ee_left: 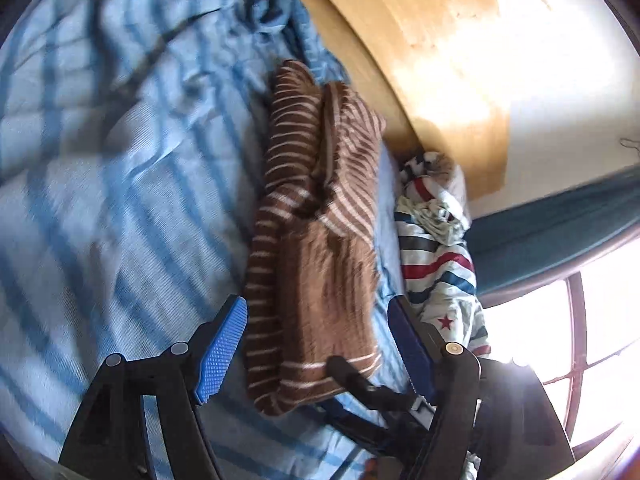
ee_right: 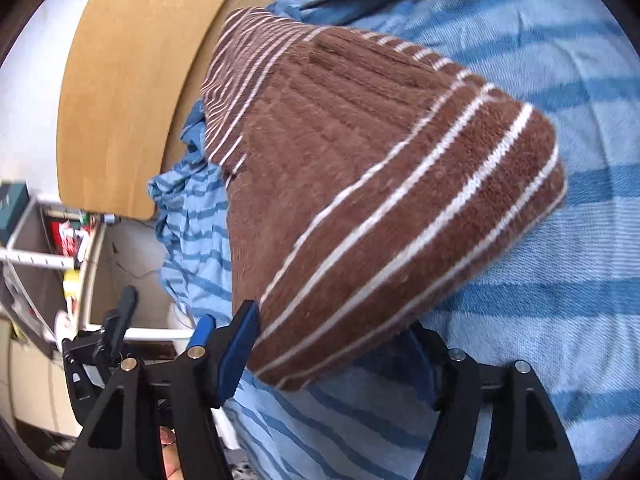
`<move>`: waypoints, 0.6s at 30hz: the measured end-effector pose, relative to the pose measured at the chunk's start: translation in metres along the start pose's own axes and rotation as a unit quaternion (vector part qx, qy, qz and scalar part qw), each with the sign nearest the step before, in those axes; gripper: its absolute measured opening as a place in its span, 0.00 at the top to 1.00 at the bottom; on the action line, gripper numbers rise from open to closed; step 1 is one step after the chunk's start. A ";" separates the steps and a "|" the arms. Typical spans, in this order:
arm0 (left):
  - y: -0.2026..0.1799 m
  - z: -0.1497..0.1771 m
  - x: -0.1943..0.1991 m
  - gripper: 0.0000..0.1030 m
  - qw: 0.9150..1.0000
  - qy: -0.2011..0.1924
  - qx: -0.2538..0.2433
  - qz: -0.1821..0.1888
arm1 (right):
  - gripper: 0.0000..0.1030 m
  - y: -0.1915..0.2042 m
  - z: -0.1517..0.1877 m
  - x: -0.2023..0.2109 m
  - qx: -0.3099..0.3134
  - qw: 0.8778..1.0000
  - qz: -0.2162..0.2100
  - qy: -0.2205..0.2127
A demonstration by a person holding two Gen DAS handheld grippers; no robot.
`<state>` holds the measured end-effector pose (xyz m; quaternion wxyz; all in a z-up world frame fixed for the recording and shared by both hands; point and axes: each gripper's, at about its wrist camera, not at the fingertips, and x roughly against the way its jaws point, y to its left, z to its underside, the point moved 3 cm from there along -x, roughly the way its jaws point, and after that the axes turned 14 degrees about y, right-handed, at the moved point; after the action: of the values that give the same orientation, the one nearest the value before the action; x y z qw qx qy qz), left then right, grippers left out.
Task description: Fold clothes
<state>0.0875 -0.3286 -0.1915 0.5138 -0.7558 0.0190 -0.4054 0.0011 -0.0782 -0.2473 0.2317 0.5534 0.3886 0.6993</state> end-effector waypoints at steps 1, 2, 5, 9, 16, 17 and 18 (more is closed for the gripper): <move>-0.007 -0.008 -0.002 0.31 1.000 0.003 -0.018 -0.013 | 0.29 -0.001 -0.002 0.001 -0.003 1.000 -0.004 -0.001; -0.013 -0.015 -0.003 0.44 0.999 0.009 -0.037 -0.029 | 0.32 -0.002 -0.005 0.001 -0.006 1.000 -0.008 -0.001; -0.026 -0.041 -0.021 0.92 0.996 0.033 -0.066 -0.054 | 0.52 0.005 -0.011 0.007 0.010 1.000 -0.010 -0.010; -0.047 -0.069 -0.040 0.93 0.994 0.051 -0.096 -0.030 | 0.58 0.035 -0.014 0.034 0.053 0.998 -0.009 -0.037; -0.085 -0.104 -0.017 0.93 0.992 0.010 -0.119 0.033 | 0.58 0.097 -0.053 0.064 0.126 0.990 -0.003 -0.059; -0.091 -0.108 -0.011 0.93 0.991 0.000 -0.128 0.030 | 0.58 0.102 -0.066 0.063 0.120 0.991 -0.007 -0.057; -0.095 -0.111 -0.007 0.93 0.991 -0.007 -0.135 0.024 | 0.58 0.103 -0.076 0.060 0.107 0.993 -0.012 -0.054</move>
<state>-0.0245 -0.3657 -0.1043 0.4168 -0.8206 0.0880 -0.3810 -0.0768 -0.1157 -0.1357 0.2004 0.6072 0.4546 0.6202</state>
